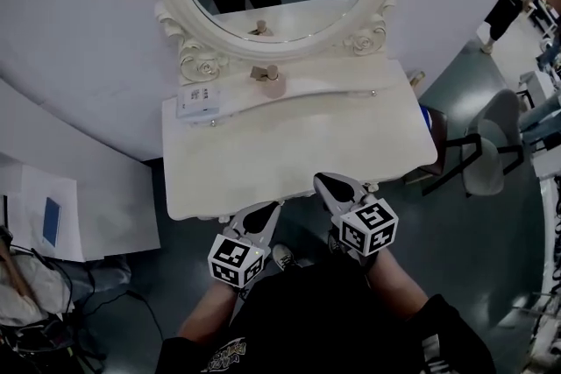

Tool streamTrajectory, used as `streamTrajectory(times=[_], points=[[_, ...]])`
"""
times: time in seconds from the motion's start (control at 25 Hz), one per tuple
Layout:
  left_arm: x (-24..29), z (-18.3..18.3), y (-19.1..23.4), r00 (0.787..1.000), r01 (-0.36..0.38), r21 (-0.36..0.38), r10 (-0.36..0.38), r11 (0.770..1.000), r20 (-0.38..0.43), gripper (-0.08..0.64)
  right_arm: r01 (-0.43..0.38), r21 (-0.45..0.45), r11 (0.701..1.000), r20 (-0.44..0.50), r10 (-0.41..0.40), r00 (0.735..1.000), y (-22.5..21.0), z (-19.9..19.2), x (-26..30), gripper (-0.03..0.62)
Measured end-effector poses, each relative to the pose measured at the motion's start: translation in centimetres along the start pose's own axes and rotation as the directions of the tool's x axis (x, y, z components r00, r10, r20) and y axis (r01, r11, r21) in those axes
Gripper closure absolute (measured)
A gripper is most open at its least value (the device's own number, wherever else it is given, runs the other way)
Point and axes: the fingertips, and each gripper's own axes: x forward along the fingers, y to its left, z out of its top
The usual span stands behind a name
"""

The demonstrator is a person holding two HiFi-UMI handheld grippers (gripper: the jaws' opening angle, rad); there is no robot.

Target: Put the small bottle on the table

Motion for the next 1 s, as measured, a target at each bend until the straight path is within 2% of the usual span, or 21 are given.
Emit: streamTrajectory(times=[0.16,0.36,0.68,0.88,1.0], points=[[-0.2,0.2,-0.5,0.998,-0.057,-0.019,0.057,0.998,0.016,0.560,-0.059,-0.030,0.998,-0.025,0.058,0.998,0.4,-0.2,-0.6,0.564],[1.1,0.1,-2.2,0.991,-0.126,-0.077,0.129,0.989,0.035,0.560,-0.117,-0.048,0.992,-0.062,0.114,0.992,-0.7,-0.9,-2.4,0.565],[3.1,-0.8,-6.9,0.985,-0.171,-0.055,0.172,0.984,0.005,0.560,-0.191,-0.052,0.980,-0.083,0.186,0.979,-2.5,-2.0,-5.1,0.565],[3.9,0.0,-9.0,0.980,-0.197,-0.031,0.198,0.980,0.034,0.560,-0.238,-0.077,0.968,-0.084,0.231,0.969,-2.7,-1.9,-6.6,0.565],[3.9,0.2,-9.7,0.974,-0.218,-0.062,0.221,0.974,0.056,0.560,-0.266,-0.098,0.959,-0.086,0.258,0.962,-2.7,-1.7,-7.3,0.565]])
